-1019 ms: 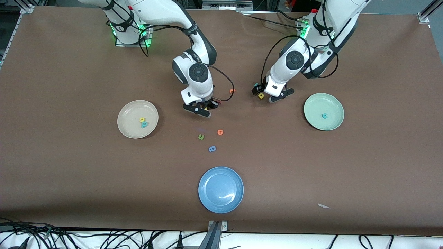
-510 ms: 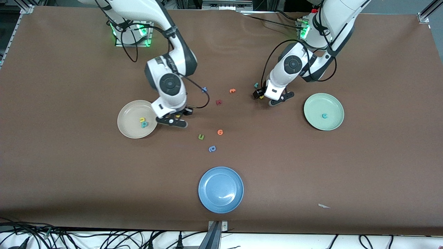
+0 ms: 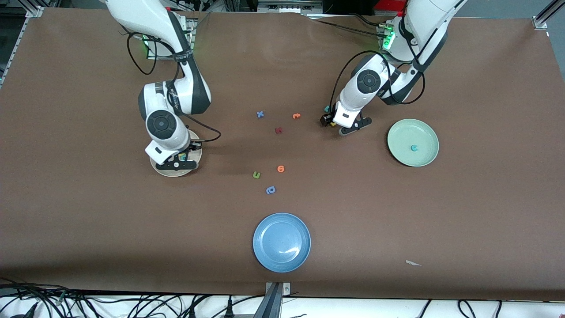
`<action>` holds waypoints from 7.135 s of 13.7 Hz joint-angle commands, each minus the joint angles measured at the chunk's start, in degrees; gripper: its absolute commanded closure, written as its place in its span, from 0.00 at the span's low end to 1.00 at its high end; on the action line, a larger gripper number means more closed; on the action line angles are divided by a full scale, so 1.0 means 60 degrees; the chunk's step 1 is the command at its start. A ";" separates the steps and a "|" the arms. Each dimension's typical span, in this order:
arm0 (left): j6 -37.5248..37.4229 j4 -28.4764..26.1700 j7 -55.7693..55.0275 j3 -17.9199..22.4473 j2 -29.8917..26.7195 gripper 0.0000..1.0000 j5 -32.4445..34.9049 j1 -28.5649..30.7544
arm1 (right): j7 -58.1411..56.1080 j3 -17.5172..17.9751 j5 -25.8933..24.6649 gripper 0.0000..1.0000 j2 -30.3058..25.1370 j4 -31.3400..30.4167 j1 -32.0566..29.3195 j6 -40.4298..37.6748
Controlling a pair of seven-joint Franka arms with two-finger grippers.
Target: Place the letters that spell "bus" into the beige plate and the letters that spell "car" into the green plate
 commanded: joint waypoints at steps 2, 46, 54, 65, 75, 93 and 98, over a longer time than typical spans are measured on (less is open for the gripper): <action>-0.1225 0.0918 -0.0198 0.0147 0.0116 0.40 0.0254 -0.0193 | -0.0600 0.0064 0.0166 0.00 -0.0352 -0.0246 -0.0093 -0.0154; -0.7560 0.4393 0.6365 0.0176 0.0760 1.00 0.1807 0.5241 | -0.1523 0.5427 -0.1315 0.00 -0.5188 0.2903 -0.8341 -0.5033; -0.8277 0.4481 0.5739 -0.0450 0.0089 0.00 0.0875 0.5271 | -0.1348 0.5381 -0.1270 0.00 -0.4835 0.3241 -0.8091 -0.5209; -0.3127 0.0706 -0.0458 -0.3852 -0.0367 0.02 0.0489 0.4659 | -0.1333 0.5411 -0.1343 0.00 -0.4835 0.3241 -0.8032 -0.5209; -0.1862 -0.0368 -0.3331 -0.3765 -0.0046 0.09 0.2171 0.3030 | -0.1348 0.5411 -0.1343 0.00 -0.4835 0.3256 -0.8018 -0.5209; -0.1026 0.0013 -0.4753 -0.2519 0.0892 0.32 0.3638 0.1873 | -0.1333 0.5425 -0.1343 0.00 -0.4835 0.3256 -0.8018 -0.5209; -0.1026 0.0013 -0.4753 -0.2519 0.0966 0.64 0.3638 0.1858 | -0.1333 0.5425 -0.1329 0.00 -0.4835 0.3241 -0.8018 -0.5223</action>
